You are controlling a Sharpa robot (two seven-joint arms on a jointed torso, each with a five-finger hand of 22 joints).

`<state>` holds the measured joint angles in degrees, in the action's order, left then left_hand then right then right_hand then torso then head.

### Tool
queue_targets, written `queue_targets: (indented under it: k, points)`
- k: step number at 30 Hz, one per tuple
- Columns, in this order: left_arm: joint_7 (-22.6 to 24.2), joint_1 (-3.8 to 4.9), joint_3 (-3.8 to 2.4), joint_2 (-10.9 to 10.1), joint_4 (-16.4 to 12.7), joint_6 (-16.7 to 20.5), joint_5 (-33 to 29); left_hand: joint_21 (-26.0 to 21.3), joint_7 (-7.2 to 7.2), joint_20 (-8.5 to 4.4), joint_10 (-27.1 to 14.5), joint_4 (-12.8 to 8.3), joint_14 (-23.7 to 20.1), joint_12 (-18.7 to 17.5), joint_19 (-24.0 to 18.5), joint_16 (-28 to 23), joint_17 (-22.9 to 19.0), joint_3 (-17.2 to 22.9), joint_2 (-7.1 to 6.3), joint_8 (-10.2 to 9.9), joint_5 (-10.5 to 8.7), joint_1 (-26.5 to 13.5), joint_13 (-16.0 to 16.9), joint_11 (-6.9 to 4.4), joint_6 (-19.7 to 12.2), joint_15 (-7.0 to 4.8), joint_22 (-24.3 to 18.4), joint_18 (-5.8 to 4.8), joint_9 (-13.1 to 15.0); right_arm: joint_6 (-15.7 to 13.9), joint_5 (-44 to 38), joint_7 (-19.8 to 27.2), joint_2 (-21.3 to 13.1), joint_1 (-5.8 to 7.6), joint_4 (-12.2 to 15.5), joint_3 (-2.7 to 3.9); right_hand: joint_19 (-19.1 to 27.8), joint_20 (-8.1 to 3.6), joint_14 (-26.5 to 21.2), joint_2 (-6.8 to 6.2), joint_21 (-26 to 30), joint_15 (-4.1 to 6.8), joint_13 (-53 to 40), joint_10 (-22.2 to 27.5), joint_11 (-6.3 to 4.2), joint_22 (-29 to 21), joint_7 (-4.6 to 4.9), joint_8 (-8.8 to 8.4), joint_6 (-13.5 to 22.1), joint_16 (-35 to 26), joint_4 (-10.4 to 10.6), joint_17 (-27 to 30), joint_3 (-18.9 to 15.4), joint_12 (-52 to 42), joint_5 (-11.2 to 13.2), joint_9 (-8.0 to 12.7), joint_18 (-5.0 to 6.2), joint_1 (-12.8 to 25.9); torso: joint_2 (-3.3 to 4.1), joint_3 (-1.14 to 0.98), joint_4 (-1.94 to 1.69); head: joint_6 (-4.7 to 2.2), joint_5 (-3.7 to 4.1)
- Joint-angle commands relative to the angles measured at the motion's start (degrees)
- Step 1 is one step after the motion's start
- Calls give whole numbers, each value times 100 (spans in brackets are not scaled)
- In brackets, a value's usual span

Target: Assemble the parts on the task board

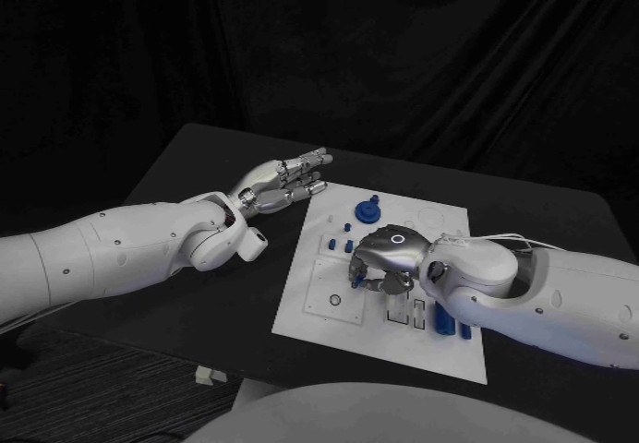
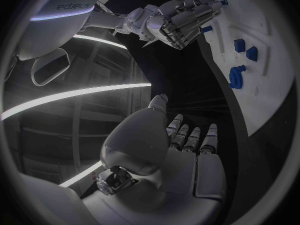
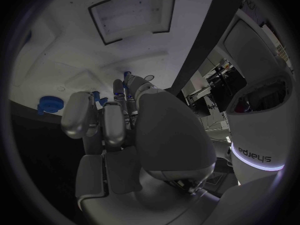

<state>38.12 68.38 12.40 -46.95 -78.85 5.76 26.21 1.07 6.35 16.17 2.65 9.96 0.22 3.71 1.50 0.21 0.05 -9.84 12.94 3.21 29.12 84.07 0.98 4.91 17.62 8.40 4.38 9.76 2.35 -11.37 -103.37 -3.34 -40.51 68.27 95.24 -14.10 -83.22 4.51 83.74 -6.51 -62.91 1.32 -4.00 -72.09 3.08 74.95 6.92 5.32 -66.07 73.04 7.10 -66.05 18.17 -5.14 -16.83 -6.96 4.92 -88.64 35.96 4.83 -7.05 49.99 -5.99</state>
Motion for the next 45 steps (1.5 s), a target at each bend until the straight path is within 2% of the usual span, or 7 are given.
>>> queue_targets:
  k: [1,22,28,32,35,41,45]
  points:
    - [63,-13,-6,20,-2,-98,-39,21,15,41,5,-3,-22,11,24,-21,-5,13,23,43,-41,-8,7,25,61,-18,12,53,8,-35,-84,-93,21,-30,-13,-7,-17,1,101,-31,-23,-5,-8,-37,14,911,-8,-17,-37,20,-30,-7,9,15,-16,-10,-38,14,3,1,-1,1,7]
    - [14,-21,-6,54,21,-170,-39,27,40,46,11,-8,-22,16,35,-21,-5,25,20,91,-28,-10,8,47,229,12,21,52,33,-3,-85,-100,76,-81,-25,-7,-3,1,88,-46,-6,-1,-13,-56,10,904,-8,-31,-29,0,-37,24,5,15,-5,-6,-33,32,-3,2,1,1,-17]
    - [2,-22,-6,52,20,-168,-39,26,43,46,11,-9,-22,15,34,-21,-5,30,23,104,-27,-9,7,50,272,15,18,51,39,36,-85,-95,48,-84,-20,-7,140,75,-29,-155,207,-113,18,275,128,844,89,-189,500,-86,98,146,-36,144,340,123,-2,293,-5,2,8,1,-29]
    - [-5,-22,-6,56,26,-167,-39,26,46,47,9,-9,-22,13,34,-21,-5,31,23,113,-29,-10,7,52,301,16,16,51,43,-52,-85,-184,18,-86,-1,-8,341,145,-209,-266,617,-169,5,591,195,744,-243,-183,1224,-290,217,433,-107,131,510,274,76,498,-4,-3,-3,1,-6]
    - [-11,-24,-6,56,28,-164,-39,23,49,47,9,-9,-22,13,31,-21,-5,33,23,126,-29,-10,7,55,341,16,7,49,49,-184,-85,-277,-13,-87,27,-8,351,171,-208,-293,617,-190,-4,724,222,741,-267,-174,1354,-270,250,427,-193,123,613,288,80,598,0,-6,-6,1,-14]
    - [-26,-26,-6,46,30,-167,-39,20,52,46,6,-10,-22,9,26,-21,-5,36,22,141,-29,-11,6,57,380,17,-4,47,55,-574,-338,-528,-84,-88,64,-8,417,228,-266,-246,734,-227,-24,1196,283,706,-497,-176,1987,-315,261,543,-609,102,853,321,112,823,-7,0,6,1,0]
    - [-30,-27,-6,40,31,-170,-39,20,52,46,6,-10,-22,9,26,-21,-5,36,22,141,-29,-11,6,57,380,17,-4,47,55,-966,-425,-619,-167,-84,106,-7,424,254,-264,-181,748,-266,-26,1386,323,701,-492,-206,2573,-295,248,546,-770,75,863,354,112,807,-14,-1,7,1,9]
